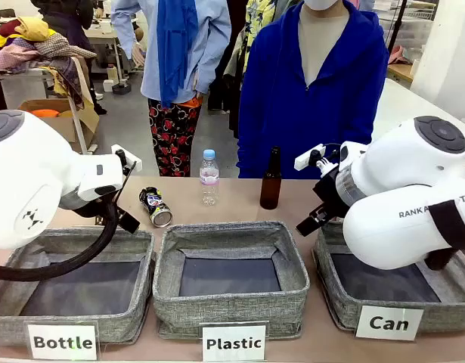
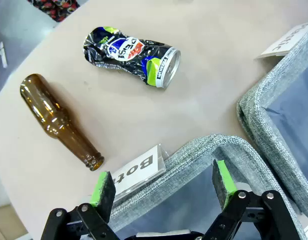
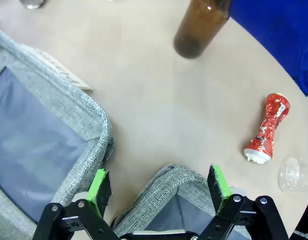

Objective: Sort the can waste into the basket.
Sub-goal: Pick up the can waste from the table and place it in the right Fabric basket.

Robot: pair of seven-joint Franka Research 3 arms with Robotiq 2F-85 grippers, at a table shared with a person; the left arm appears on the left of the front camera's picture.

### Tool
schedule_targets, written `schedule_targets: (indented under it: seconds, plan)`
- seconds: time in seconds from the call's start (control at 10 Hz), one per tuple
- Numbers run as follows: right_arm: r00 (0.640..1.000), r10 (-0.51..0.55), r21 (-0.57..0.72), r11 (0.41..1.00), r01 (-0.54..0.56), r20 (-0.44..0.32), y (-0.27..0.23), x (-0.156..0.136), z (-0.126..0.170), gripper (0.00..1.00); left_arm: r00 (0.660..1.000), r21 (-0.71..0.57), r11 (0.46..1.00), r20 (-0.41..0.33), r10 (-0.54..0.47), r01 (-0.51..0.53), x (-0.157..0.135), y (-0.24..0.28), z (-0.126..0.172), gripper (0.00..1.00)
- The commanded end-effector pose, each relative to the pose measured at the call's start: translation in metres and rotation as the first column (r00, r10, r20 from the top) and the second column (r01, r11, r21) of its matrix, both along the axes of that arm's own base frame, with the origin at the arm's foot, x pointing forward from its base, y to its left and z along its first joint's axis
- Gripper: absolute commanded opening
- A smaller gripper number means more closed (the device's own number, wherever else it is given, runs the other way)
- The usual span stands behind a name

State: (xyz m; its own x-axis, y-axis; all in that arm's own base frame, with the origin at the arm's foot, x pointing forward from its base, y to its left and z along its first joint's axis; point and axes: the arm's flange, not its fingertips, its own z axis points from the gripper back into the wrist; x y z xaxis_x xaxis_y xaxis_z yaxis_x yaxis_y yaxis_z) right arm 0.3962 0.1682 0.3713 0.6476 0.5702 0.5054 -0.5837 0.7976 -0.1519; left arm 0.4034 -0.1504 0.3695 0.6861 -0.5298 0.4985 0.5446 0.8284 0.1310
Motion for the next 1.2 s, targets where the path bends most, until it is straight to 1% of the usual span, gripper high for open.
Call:
schedule_targets:
  seconds: [0.0, 1.1]
  plan:
    - [1.0, 0.0, 0.0, 1.0, 0.0, 0.0, 0.0, 0.0, 0.0, 1.0, 1.0, -0.001, 1.0, 0.002, 0.0, 0.0, 0.0001, -0.0005, 0.0006, 1.0]
    - [1.0, 0.0, 0.0, 1.0, 0.0, 0.0, 0.0, 0.0, 0.0, 1.0, 1.0, -0.001, 1.0, 0.002, 0.0, 0.0, 0.0001, -0.0005, 0.0006, 1.0]
